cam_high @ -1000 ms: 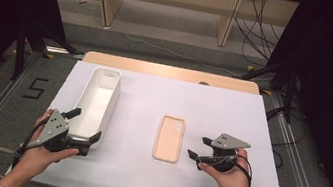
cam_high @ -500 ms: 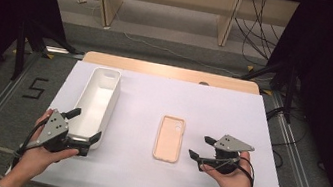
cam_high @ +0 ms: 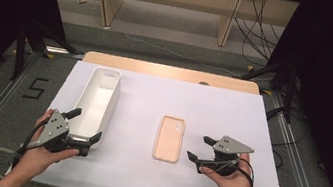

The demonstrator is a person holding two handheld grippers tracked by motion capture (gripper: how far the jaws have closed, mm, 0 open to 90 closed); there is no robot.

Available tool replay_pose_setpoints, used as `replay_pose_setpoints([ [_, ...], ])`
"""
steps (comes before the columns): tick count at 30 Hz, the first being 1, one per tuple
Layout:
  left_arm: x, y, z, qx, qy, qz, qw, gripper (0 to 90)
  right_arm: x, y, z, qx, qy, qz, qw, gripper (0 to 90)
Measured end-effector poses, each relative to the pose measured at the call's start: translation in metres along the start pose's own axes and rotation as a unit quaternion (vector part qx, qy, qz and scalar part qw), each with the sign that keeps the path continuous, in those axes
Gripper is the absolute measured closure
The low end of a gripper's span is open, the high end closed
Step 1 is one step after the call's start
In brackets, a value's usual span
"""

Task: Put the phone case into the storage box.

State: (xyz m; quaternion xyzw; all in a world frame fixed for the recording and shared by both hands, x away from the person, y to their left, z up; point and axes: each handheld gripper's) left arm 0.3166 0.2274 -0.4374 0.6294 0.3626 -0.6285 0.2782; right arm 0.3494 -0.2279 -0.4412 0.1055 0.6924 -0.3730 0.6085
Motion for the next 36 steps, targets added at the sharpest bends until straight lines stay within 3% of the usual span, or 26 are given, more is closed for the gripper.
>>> replay_pose_setpoints([
  [13,0.0,0.001,0.001,0.003,0.002,-0.001,1.0,2.0,-0.003,0.005,-0.006,-0.011,-0.018,-0.009,0.9997,23.4],
  [20,0.0,0.001,0.002,0.005,0.002,-0.002,1.0,2.0,-0.008,0.013,-0.013,-0.021,-0.051,-0.023,0.9982,24.1],
  [26,-0.001,0.001,0.002,0.006,0.003,0.0,1.0,2.1,-0.014,0.027,-0.021,-0.033,-0.095,-0.063,0.9929,24.2],
  [28,-0.001,0.001,0.002,0.006,0.002,0.001,1.0,2.1,-0.014,0.029,-0.023,-0.033,-0.099,-0.07,0.9921,24.2],
  [29,-0.001,0.001,0.002,0.006,0.002,0.001,1.0,2.1,-0.015,0.034,-0.025,-0.038,-0.108,-0.087,0.9897,24.2],
  [31,-0.001,0.001,0.002,0.007,0.002,0.001,1.0,2.1,-0.015,0.037,-0.027,-0.041,-0.113,-0.091,0.9886,24.2],
  [32,-0.001,0.001,0.002,0.008,0.003,0.001,1.0,2.1,-0.016,0.043,-0.029,-0.051,-0.119,-0.107,0.9858,24.2],
  [36,-0.001,0.001,0.002,0.008,0.001,0.002,1.0,2.1,-0.018,0.054,-0.034,-0.059,-0.13,-0.121,0.9823,24.2],
])
Point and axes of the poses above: each handheld gripper's, and its own axes: y roughly forward along the jaws, x roughly out of its underside, z roughly to its right, and after that the axes turned 7 degrees about z, right-handed
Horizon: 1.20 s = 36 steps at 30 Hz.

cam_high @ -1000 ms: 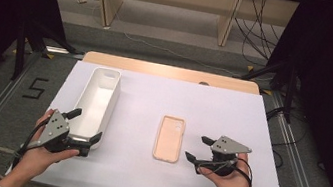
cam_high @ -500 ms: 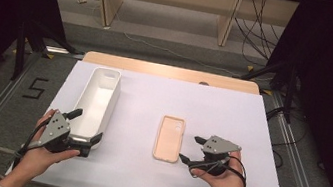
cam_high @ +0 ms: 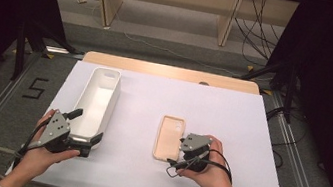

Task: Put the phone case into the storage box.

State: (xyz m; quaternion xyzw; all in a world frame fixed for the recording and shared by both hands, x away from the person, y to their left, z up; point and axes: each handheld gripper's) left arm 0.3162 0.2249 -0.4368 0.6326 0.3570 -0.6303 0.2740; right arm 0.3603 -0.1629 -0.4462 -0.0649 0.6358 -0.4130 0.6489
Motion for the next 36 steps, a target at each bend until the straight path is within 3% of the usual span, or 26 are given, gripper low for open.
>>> replay_pose_setpoints([
  [6,0.0,0.0,0.0,0.0,-0.001,0.0,1.0,2.1,-0.006,0.01,-0.001,-0.01,-0.018,-0.018,0.9996,24.2],
  [9,0.0,0.0,0.0,0.001,-0.001,0.001,1.0,2.2,-0.009,0.014,-0.003,-0.024,-0.009,-0.034,0.9991,24.0],
  [15,0.0,0.0,0.0,0.0,0.0,0.002,1.0,2.2,-0.014,0.022,-0.002,-0.031,-0.023,-0.051,0.998,24.1],
  [19,0.0,0.0,0.0,0.0,-0.001,0.002,1.0,2.2,-0.016,0.029,-0.001,-0.037,-0.046,-0.068,0.996,24.2],
  [31,-0.001,0.0,0.0,-0.001,0.004,0.006,1.0,2.2,-0.018,0.039,0.0,-0.044,-0.06,-0.105,0.9917,24.6],
  [36,-0.001,0.0,0.0,-0.001,0.004,0.005,1.0,2.2,-0.019,0.043,0.0,-0.044,-0.071,-0.13,0.988,24.6],
])
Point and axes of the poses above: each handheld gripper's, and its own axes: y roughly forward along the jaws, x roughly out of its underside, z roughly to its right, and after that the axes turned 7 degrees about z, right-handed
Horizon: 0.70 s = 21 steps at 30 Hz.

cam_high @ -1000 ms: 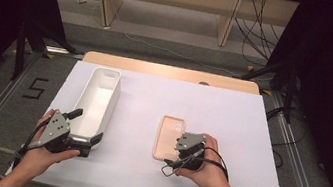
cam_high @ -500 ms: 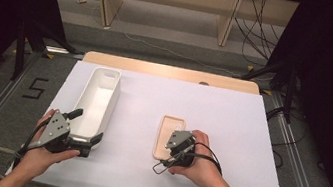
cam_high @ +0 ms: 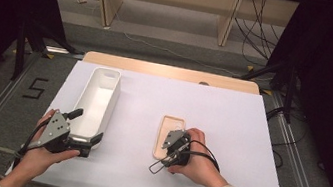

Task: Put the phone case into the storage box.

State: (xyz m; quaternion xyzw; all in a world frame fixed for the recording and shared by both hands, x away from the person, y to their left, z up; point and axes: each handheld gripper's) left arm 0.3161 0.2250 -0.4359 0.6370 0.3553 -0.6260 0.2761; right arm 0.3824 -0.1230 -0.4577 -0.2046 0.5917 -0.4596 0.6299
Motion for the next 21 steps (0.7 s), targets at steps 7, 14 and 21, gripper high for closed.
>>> replay_pose_setpoints([
  [7,0.0,0.001,0.001,0.003,-0.006,-0.001,1.0,2.2,-0.003,0.007,0.001,0.005,-0.015,-0.027,0.9995,25.1],
  [14,0.0,0.001,0.001,0.004,-0.007,-0.001,1.0,2.2,-0.006,0.013,0.002,0.004,-0.017,-0.042,0.999,26.0],
  [21,0.0,0.001,0.001,0.007,-0.006,0.003,1.0,2.3,-0.01,0.015,0.002,0.009,-0.028,-0.048,0.9984,27.5],
])
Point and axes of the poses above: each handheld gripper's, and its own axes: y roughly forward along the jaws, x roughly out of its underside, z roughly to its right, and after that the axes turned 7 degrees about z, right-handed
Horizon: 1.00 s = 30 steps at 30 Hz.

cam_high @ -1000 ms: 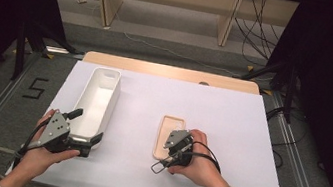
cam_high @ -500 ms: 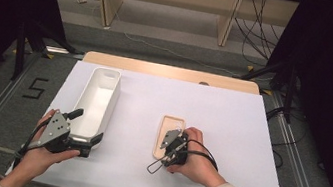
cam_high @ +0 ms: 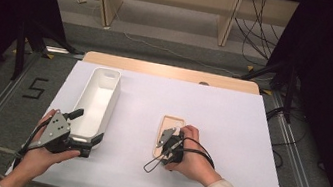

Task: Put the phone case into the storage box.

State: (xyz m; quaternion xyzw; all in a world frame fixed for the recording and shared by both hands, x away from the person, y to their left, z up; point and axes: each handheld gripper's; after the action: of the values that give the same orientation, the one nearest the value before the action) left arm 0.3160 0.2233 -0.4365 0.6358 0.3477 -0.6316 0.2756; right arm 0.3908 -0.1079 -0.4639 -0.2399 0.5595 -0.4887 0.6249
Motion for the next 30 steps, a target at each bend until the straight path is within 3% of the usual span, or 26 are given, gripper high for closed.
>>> replay_pose_setpoints([
  [6,-0.001,-0.001,0.0,-0.001,0.001,-0.003,1.0,2.4,-0.002,0.001,0.002,-0.003,-0.011,-0.009,0.9999,28.9],
  [8,-0.001,-0.001,0.0,-0.001,0.001,-0.002,1.0,2.4,-0.003,0.001,0.001,-0.01,-0.004,-0.01,0.9999,31.1],
  [11,-0.001,-0.001,0.0,0.0,0.002,-0.002,1.0,2.5,-0.004,0.001,0.002,-0.006,-0.012,-0.015,0.9998,31.5],
  [12,-0.001,-0.001,0.001,0.001,0.001,-0.001,1.0,2.5,-0.004,0.001,0.003,-0.005,-0.025,-0.019,0.9995,31.7],
  [15,-0.001,-0.001,0.001,0.001,0.001,-0.001,1.0,2.7,-0.005,0.001,0.003,-0.008,-0.023,-0.022,0.9995,33.5],
  [23,-0.001,-0.001,0.001,0.002,0.002,-0.002,1.0,2.7,-0.009,0.001,0.002,-0.03,-0.036,-0.035,0.9983,44.8],
  [30,-0.001,-0.001,0.001,0.002,0.002,-0.002,1.0,2.7,-0.012,0.001,0.0,-0.033,-0.048,-0.044,0.9973,53.0],
])
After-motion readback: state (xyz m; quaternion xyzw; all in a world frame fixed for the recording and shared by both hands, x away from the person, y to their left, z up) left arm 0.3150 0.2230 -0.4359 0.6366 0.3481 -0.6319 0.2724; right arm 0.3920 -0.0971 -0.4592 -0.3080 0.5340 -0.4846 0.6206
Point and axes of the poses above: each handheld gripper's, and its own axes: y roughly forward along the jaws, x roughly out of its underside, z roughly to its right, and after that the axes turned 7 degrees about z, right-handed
